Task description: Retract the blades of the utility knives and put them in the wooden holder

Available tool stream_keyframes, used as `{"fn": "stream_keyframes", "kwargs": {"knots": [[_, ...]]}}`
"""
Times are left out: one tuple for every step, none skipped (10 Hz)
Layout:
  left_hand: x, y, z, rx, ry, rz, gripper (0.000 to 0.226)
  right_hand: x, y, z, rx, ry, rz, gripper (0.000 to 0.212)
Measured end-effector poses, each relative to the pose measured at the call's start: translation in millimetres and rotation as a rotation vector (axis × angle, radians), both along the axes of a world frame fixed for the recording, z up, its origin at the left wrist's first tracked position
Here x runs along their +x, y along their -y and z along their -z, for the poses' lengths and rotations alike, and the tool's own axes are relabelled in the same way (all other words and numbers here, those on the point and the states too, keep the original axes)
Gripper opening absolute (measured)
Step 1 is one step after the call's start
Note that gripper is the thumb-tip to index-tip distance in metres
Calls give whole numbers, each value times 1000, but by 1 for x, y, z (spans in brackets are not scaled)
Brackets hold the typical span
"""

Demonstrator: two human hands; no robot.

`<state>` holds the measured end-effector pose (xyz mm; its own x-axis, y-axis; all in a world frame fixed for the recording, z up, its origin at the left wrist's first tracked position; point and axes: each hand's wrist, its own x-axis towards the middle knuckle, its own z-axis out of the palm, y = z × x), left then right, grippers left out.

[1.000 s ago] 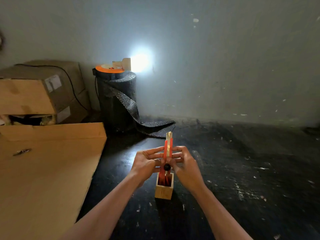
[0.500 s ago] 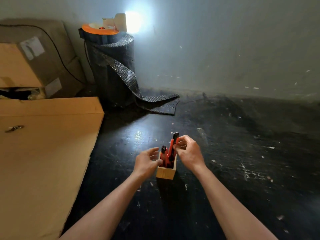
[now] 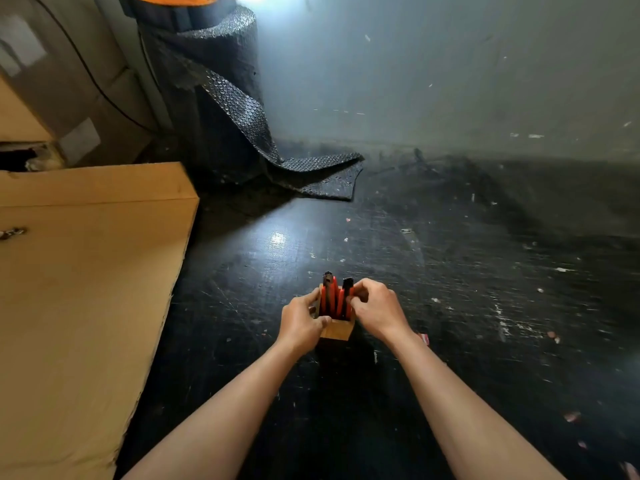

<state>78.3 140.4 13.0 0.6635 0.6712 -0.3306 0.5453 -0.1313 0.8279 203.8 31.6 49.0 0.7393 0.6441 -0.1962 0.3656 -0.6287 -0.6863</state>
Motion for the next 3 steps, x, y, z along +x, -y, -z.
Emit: {"fn": "stream_keyframes", "kwargs": {"knots": [[-1, -1, 5, -26, 8, -14, 73, 1, 2, 0, 14, -6, 8, 12], [-2, 0, 4, -14, 5, -5, 69, -1, 5, -2, 6, -12, 9, 17], [-4, 3, 0, -11, 19, -24, 71, -2, 9, -10, 33, 17, 19, 23]]}}
